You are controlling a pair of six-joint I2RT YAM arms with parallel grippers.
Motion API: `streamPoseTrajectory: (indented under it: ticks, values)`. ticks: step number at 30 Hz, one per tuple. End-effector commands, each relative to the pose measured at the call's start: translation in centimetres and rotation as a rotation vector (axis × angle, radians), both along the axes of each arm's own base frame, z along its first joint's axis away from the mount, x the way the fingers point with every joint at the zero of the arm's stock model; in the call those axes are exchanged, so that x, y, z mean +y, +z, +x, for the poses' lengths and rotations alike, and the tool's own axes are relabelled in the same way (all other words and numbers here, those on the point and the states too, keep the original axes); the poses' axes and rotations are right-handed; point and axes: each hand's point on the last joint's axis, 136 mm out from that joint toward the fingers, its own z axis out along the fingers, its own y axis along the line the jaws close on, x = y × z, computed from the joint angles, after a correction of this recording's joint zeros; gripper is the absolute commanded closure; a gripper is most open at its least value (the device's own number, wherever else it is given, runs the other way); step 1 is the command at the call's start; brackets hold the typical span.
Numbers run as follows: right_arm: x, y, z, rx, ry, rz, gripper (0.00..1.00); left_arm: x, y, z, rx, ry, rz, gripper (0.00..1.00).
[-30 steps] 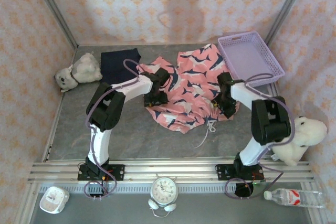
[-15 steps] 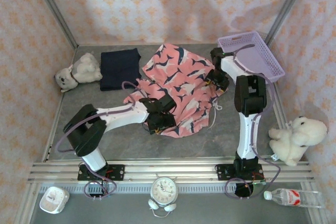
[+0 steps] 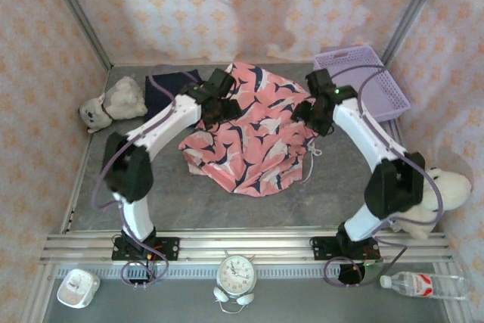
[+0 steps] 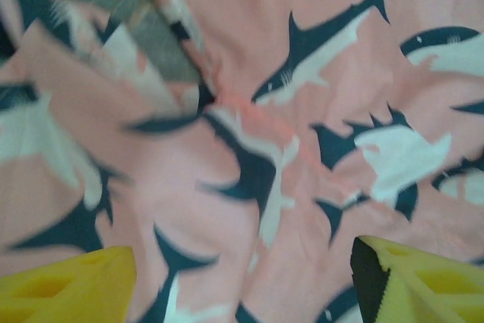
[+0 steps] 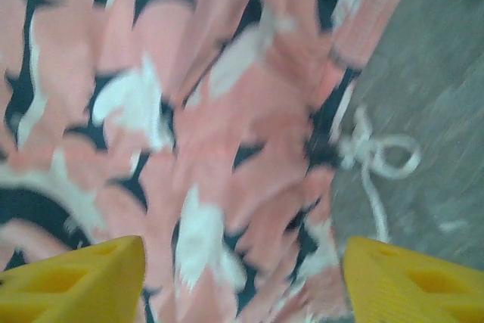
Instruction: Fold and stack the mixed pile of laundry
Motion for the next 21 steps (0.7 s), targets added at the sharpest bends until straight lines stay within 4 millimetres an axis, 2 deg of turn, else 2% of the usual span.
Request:
streamPoseTrajectory:
  ticks: [1, 5, 8, 10, 12, 15, 18, 21]
  values:
    - [2.2, -3.0, -3.3, 0.083, -0.056, 0.068, 0.43, 1.0, -3.4, 1.7, 0.087, -0.088, 0.079, 0.26]
    - [4.0, -6.2, -5.5, 0.126, -0.079, 0.108, 0.66, 2.0, -6.1, 4.7, 0.125, -0.057, 0.062, 0.27]
    - [4.8, -9.0, -6.2, 0.162, -0.097, 0.106, 0.70, 2.5, -7.9, 6.0, 0.142, -0.047, 0.048, 0.27]
    - [4.4, -11.3, -6.5, 0.208, -0.127, 0.064, 0.72, 2.8, -9.1, 6.3, 0.158, -0.043, 0.047, 0.27]
    - [3.0, -13.1, -6.9, 0.249, -0.167, -0.023, 0.74, 3.2, -10.4, 5.9, 0.196, -0.036, 0.051, 0.27]
    - [-1.4, -14.6, -9.1, 0.351, -0.249, -0.249, 0.76, 3.7, -11.7, 4.6, 0.252, -0.009, 0.051, 0.28]
    - [-4.4, -14.5, -11.0, 0.391, -0.269, -0.368, 0.76, 2.9, -12.4, 2.6, 0.295, 0.039, -0.037, 0.28]
    - [-6.7, -13.8, -12.6, 0.397, -0.316, -0.379, 0.75, 2.1, -12.4, 0.8, 0.317, 0.096, -0.128, 0.28]
